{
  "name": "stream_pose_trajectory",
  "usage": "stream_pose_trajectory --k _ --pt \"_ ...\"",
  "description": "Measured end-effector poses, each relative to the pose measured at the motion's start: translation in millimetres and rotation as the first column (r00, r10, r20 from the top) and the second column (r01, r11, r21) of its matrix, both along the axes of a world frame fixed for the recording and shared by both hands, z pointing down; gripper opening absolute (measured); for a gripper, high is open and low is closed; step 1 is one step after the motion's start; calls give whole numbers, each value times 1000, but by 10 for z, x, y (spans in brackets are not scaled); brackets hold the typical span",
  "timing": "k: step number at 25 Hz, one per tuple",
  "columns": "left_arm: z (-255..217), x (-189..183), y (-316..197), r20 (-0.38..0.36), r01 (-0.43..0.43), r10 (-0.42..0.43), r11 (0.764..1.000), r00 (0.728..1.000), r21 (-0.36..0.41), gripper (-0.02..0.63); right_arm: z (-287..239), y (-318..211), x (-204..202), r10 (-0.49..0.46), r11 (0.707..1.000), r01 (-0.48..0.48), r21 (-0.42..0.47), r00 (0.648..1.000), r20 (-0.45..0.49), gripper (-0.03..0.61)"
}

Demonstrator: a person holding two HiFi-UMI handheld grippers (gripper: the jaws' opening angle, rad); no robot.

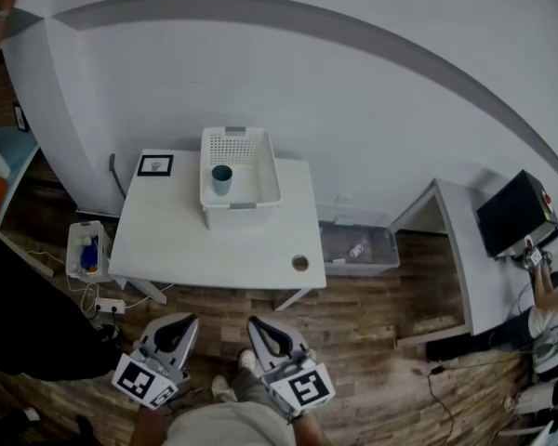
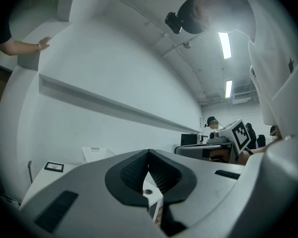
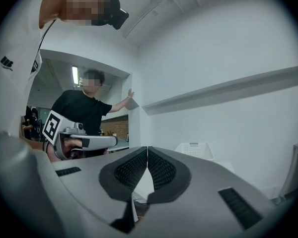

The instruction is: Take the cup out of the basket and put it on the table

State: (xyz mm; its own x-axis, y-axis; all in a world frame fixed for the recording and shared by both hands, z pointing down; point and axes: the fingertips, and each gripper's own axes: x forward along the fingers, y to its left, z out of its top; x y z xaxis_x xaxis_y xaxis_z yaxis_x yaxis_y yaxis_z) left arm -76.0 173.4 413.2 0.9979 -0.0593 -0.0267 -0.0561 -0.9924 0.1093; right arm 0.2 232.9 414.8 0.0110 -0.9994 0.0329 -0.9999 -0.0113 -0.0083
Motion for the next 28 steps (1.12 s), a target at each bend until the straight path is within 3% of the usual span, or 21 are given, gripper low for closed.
stream_pose_trajectory --k 16,28 --pt "-33 737 -302 32 96 -96 995 995 14 2 26 -389 751 -117 993 117 12 993 16 11" --pt "-67 1026 -368 40 144 -145 989 989 32 2 17 -505 1021 -178 984 177 27 984 23 11"
